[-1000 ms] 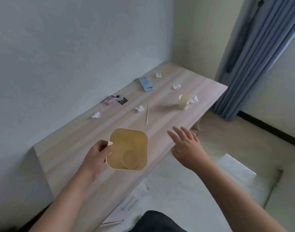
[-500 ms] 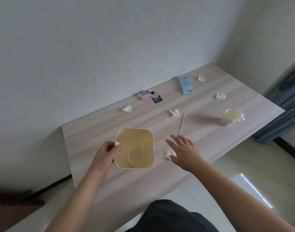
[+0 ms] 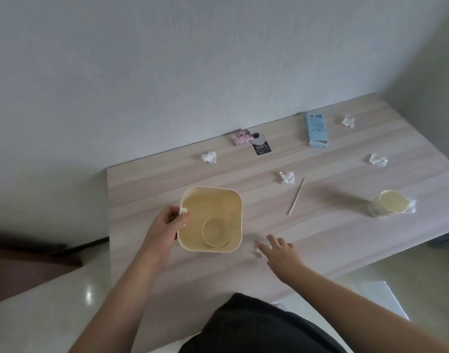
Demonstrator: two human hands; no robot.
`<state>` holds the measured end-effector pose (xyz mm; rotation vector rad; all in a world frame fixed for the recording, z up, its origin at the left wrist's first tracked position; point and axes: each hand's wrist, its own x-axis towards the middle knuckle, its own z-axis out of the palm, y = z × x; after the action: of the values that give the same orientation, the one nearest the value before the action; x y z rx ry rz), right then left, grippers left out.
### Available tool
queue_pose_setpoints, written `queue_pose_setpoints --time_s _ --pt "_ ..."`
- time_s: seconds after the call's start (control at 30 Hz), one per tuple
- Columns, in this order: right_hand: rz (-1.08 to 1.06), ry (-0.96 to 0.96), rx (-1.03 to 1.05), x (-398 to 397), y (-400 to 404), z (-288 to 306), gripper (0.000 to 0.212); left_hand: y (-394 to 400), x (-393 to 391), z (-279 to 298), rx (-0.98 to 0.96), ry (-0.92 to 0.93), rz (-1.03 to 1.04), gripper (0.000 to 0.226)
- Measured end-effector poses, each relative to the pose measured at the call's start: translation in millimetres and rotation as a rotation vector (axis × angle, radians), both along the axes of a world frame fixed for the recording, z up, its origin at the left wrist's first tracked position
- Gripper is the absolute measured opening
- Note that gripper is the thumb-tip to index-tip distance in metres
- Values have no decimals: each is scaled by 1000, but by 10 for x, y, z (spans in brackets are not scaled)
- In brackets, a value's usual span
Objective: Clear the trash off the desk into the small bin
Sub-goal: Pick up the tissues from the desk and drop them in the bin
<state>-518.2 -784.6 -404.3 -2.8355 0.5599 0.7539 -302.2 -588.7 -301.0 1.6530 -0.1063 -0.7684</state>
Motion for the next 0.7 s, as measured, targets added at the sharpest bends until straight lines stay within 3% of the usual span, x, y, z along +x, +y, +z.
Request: queue_pose_setpoints --time_s 0.13,0.27,0.43,0.7 --pt "102 -44 45 -31 -160 -214 67 -171 -66 -27 22 7 101 28" --pt "170 -70 111 0 -300 -299 52 -341 -90 -26 63 6 177 7" --pt "174 -168 134 275 -602 -187 30 -485 -76 -60 79 18 252 3" --pt "40 -438 236 1236 -1141 264 30 -472 -31 -31 77 35 308 12"
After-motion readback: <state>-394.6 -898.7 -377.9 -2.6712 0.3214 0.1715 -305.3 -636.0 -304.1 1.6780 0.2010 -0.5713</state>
